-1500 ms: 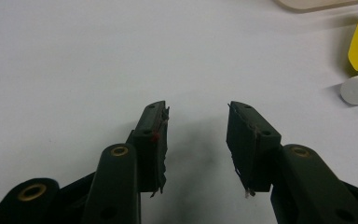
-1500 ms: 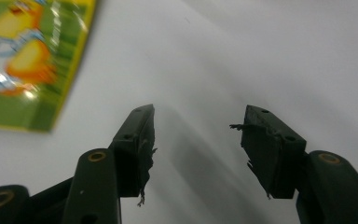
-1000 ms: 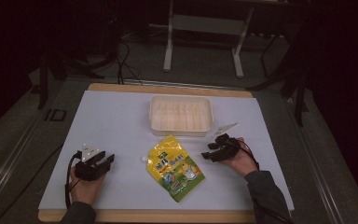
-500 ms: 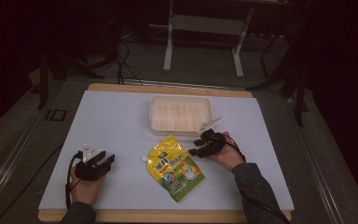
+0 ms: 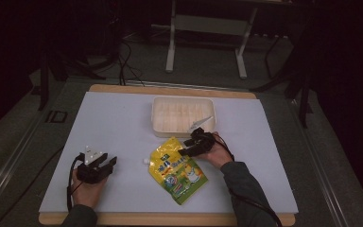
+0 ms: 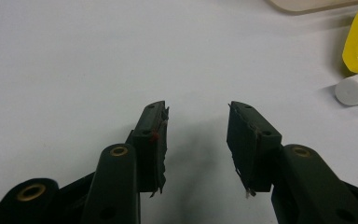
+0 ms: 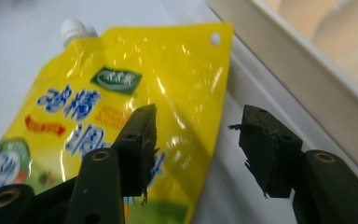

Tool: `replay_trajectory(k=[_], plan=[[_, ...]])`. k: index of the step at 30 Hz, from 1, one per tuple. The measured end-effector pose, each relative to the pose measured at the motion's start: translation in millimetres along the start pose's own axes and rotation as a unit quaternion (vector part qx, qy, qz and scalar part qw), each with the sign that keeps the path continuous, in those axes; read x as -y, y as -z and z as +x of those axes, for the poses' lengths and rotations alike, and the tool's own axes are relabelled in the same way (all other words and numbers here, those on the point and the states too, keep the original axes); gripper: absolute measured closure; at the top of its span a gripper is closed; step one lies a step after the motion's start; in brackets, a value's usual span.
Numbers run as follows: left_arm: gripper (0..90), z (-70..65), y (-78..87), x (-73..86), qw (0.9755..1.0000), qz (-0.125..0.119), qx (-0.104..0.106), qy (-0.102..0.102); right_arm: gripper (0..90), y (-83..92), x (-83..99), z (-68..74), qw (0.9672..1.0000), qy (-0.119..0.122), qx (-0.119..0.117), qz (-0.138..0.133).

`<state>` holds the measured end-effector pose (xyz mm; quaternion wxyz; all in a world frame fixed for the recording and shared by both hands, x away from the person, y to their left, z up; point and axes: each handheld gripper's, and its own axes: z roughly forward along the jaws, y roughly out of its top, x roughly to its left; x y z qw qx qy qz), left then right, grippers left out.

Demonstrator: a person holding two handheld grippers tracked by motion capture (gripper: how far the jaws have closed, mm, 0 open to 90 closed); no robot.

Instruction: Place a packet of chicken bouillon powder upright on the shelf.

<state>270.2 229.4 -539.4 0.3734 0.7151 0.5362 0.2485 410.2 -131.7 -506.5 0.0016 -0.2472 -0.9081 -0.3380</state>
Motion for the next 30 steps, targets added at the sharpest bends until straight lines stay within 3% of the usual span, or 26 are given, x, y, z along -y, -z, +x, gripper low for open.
replay_trajectory(k=[9, 12, 15, 19, 21, 25, 30], plan=[[57.1, -0.4, 0.4, 0.1, 1.0, -0.001, 0.001, -0.002, 46.5, -20.0, -14.4, -2.9, 0.9998, -0.02, -0.007, -0.003], [57.1, -0.8, 0.5, 0.1, 1.0, -0.002, 0.001, -0.003, 49.8, -26.1, -16.1, -1.8, 0.9997, -0.019, -0.012, -0.001], [57.1, -1.1, 0.6, 0.1, 1.0, -0.002, 0.0, -0.004, 58.6, -30.7, -15.9, 0.8, 0.9999, -0.011, -0.008, 0.001], [57.0, -1.2, 0.6, 0.1, 1.0, -0.002, -0.001, -0.005, 80.6, -23.0, -13.1, -1.2, 0.9996, -0.016, -0.012, -0.02], [57.0, -1.3, 0.5, 0.1, 1.0, -0.002, -0.001, -0.005, 86.9, -19.1, -11.6, -0.9, 0.9995, -0.01, -0.015, -0.026], [56.9, -1.4, 0.7, 0.1, 1.0, -0.002, -0.002, -0.005, 90.0, -15.1, -9.6, 1.6, 0.9998, 0.003, 0.001, -0.02], [56.9, -1.3, 0.7, 0.2, 1.0, -0.002, -0.002, -0.003, 90.0, -7.4, -4.5, 0.2, 0.9997, 0.002, 0.018, -0.016]])
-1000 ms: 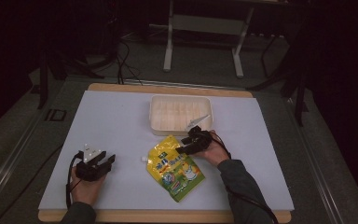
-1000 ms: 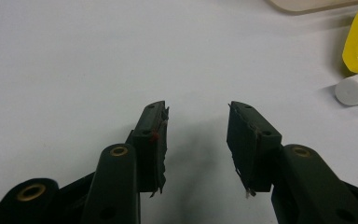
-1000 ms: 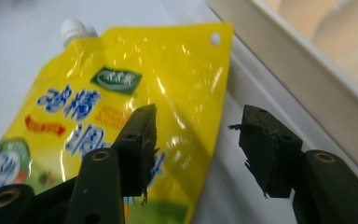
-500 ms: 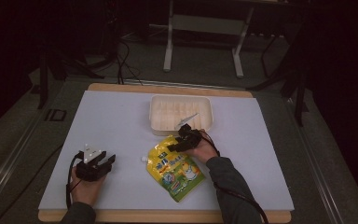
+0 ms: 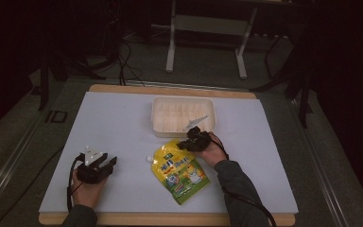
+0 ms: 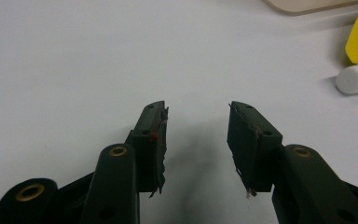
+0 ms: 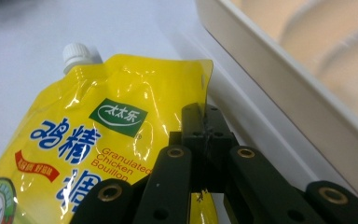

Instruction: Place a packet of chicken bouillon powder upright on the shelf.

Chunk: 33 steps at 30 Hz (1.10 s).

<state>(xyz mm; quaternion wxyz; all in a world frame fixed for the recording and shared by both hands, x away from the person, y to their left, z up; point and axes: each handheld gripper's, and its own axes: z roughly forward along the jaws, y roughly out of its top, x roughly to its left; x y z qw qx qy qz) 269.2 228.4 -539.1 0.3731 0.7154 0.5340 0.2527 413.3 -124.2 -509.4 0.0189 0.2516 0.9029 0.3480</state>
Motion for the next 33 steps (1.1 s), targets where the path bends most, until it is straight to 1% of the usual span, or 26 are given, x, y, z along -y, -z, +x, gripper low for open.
replay_trajectory(k=[4, 6, 7, 10, 11, 14, 18, 22, 23, 25, 29, 31, 33], plan=[[56.8, 0.0, 0.3, 0.0, 1.0, 0.0, 0.0, -0.001, 89.9, 15.8, 15.2, -6.2, 0.9998, -0.009, 0.017, -0.002], [56.8, -0.3, 0.1, 0.0, 1.0, 0.001, -0.001, -0.002, 89.9, 18.6, 18.5, -7.0, 0.9997, -0.01, 0.021, -0.003], [56.9, -0.5, 0.0, 0.0, 1.0, 0.001, -0.002, -0.002, 89.9, 28.9, 30.4, -10.1, 0.9992, -0.017, 0.033, -0.011], [56.9, -0.8, -0.1, 0.1, 1.0, 0.001, -0.003, -0.003, 89.9, 41.5, 44.8, -14.0, 0.9983, -0.028, 0.047, -0.021], [56.8, -0.8, -0.1, 0.1, 1.0, 0.001, -0.003, -0.003, 89.9, 41.5, 44.8, -14.0, 0.9983, -0.028, 0.047, -0.021], [56.8, -0.9, 0.3, 0.1, 1.0, 0.001, -0.004, -0.002, 89.9, 60.0, 67.8, -19.7, 0.9958, -0.051, 0.067, -0.035], [56.7, -1.5, -0.2, 0.2, 1.0, 0.001, -0.006, -0.003, 90.0, 78.9, 90.2, -24.0, 0.9923, -0.071, 0.088, -0.049], [56.7, -1.4, -0.4, 0.2, 1.0, 0.002, -0.006, -0.001, 90.0, 97.8, 113.1, -26.6, 0.9889, -0.09, 0.102, -0.061], [56.7, -1.4, -0.5, 0.2, 1.0, 0.002, -0.007, 0.0, 90.0, 102.8, 119.4, -26.9, 0.9879, -0.095, 0.103, -0.065], [56.7, -1.3, -0.7, 0.2, 1.0, 0.003, -0.008, -0.001, 89.9, 107.6, 126.6, -27.0, 0.9868, -0.103, 0.103, -0.071], [56.7, -1.3, -1.2, -0.1, 0.9999, 0.006, -0.009, 0.0, 88.1, 110.0, 133.6, -30.2, 0.9866, -0.117, 0.086, -0.076], [56.7, -1.3, -1.2, -0.1, 0.9999, 0.006, -0.009, 0.001, 82.5, 109.4, 133.3, -33.6, 0.9866, -0.123, 0.075, -0.077], [56.6, -1.2, -1.3, -0.1, 0.9999, 0.007, -0.009, 0.0, 75.6, 107.8, 132.4, -37.1, 0.9872, -0.128, 0.059, -0.074]])
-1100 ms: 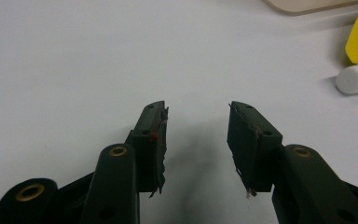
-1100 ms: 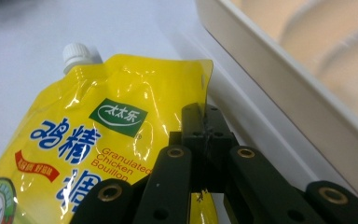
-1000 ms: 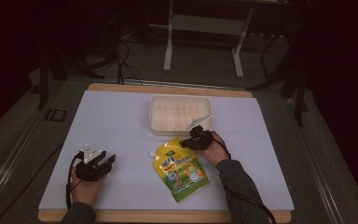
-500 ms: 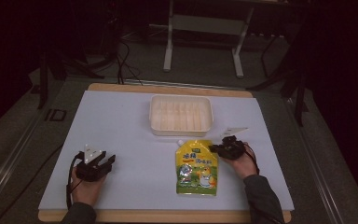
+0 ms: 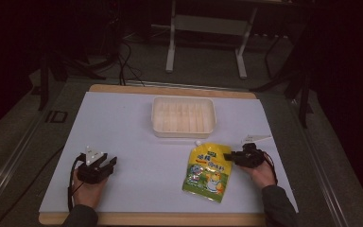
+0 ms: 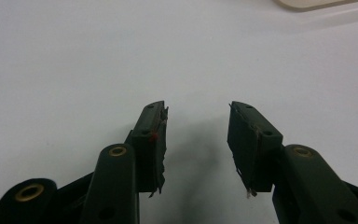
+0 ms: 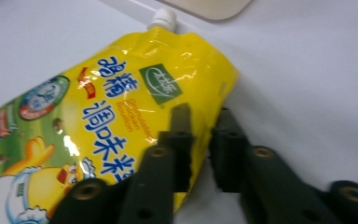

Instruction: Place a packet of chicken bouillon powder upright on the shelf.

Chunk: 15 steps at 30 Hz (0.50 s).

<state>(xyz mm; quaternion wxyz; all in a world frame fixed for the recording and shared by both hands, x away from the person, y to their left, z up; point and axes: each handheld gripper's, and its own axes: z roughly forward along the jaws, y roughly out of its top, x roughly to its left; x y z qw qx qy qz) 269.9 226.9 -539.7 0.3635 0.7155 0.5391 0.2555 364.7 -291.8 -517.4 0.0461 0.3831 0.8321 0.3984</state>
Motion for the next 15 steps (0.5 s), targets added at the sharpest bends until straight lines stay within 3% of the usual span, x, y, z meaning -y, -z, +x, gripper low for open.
replay_trajectory(k=[2, 6, 11, 15], plan=[[56.6, -0.1, 0.0, 0.0, 1.0, 0.0, 0.0, 0.0, 69.9, -3.3, -2.0, -2.3, 0.9999, -0.008, -0.01, 0.002], [56.5, -0.3, 0.2, 0.0, 1.0, -0.001, 0.001, -0.001, 67.6, -10.9, -5.1, -4.9, 0.9997, -0.017, -0.016, 0.012], [56.4, -0.3, 0.0, -0.1, 1.0, 0.0, 0.001, -0.002, 65.6, -20.7, -8.0, -0.2, 0.9995, -0.013, -0.011, 0.028], [56.3, -0.8, 0.0, -0.1, 1.0, -0.001, 0.0, -0.003, 68.3, -23.2, -11.6, 8.7, 0.9985, -0.003, 0.006, 0.054]])
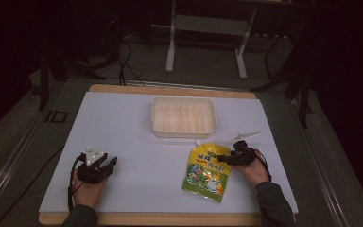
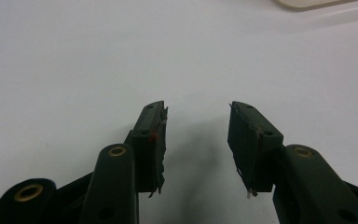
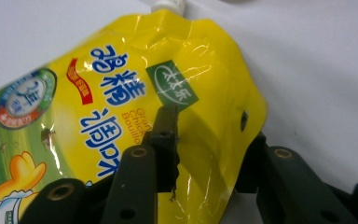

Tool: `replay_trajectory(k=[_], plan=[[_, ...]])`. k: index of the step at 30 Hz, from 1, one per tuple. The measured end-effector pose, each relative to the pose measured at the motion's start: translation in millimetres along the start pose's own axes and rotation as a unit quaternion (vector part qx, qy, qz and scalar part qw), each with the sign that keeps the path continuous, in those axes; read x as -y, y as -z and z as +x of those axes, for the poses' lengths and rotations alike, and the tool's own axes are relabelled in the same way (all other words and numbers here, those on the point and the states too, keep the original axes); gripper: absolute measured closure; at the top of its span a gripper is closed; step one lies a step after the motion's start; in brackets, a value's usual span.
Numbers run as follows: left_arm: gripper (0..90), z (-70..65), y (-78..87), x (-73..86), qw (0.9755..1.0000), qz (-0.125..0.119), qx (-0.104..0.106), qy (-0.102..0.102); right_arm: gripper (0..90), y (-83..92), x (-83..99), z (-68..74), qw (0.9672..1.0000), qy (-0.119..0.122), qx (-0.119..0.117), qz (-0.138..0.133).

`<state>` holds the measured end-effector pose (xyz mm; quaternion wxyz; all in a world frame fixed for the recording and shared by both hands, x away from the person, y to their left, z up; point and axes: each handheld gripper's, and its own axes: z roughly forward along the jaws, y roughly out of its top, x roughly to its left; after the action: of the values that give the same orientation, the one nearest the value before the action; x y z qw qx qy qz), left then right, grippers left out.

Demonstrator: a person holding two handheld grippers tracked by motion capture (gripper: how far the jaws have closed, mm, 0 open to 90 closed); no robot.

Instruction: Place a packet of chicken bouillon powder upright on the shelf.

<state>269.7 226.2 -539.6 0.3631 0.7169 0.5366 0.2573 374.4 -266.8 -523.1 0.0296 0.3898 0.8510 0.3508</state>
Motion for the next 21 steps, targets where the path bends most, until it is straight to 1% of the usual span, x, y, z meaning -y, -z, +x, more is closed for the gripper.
replay_trajectory(k=[2, 3, 5, 7, 8, 11, 12, 13, 15, 17, 21], plan=[[56.2, -0.1, -0.1, 0.0, 1.0, 0.0, 0.0, 0.0, 74.3, -0.1, -2.0, 3.4, 0.9999, 0.006, 0.01, 0.011], [56.2, -0.2, 0.0, 0.0, 1.0, 0.0, 0.0, -0.001, 77.8, -0.3, -2.8, 4.1, 0.9998, 0.004, 0.008, 0.017], [56.2, -0.1, 0.0, 0.0, 1.0, 0.0, 0.0, 0.0, 83.1, -0.5, -4.5, 5.4, 0.9996, -0.001, 0.014, 0.025], [56.3, 0.0, 0.0, -0.1, 1.0, 0.0, 0.0, 0.0, 87.3, -0.3, -6.4, 5.4, 0.9993, -0.006, 0.017, 0.034], [56.2, 0.0, 0.0, 0.0, 1.0, 0.0, 0.0, 0.0, 88.5, 0.0, -7.3, 5.5, 0.9992, -0.004, 0.018, 0.035], [56.3, 0.0, 0.0, 0.0, 1.0, 0.0, 0.0, 0.0, 89.4, 3.4, -10.4, 6.4, 0.999, -0.017, 0.017, 0.037], [56.2, 0.0, 0.1, 0.0, 1.0, -0.001, -0.001, 0.0, 89.5, 4.8, -11.5, 7.4, 0.999, -0.017, 0.019, 0.037], [56.2, -0.1, 0.1, -0.1, 1.0, -0.001, 0.0, 0.0, 89.6, 5.6, -12.3, 8.6, 0.9989, -0.013, 0.022, 0.04], [56.3, -0.1, 0.1, 0.0, 1.0, -0.001, -0.001, 0.0, 89.6, 6.6, -13.0, 10.9, 0.9982, -0.024, 0.029, 0.048], [56.2, -0.3, 0.1, -0.1, 1.0, -0.001, -0.001, 0.0, 89.7, 8.1, -12.8, 11.3, 0.9976, -0.04, 0.029, 0.048], [56.2, -0.3, 0.1, -0.1, 1.0, -0.001, -0.002, 0.0, 89.8, 11.7, -11.3, 11.1, 0.9978, -0.045, 0.025, 0.042]])
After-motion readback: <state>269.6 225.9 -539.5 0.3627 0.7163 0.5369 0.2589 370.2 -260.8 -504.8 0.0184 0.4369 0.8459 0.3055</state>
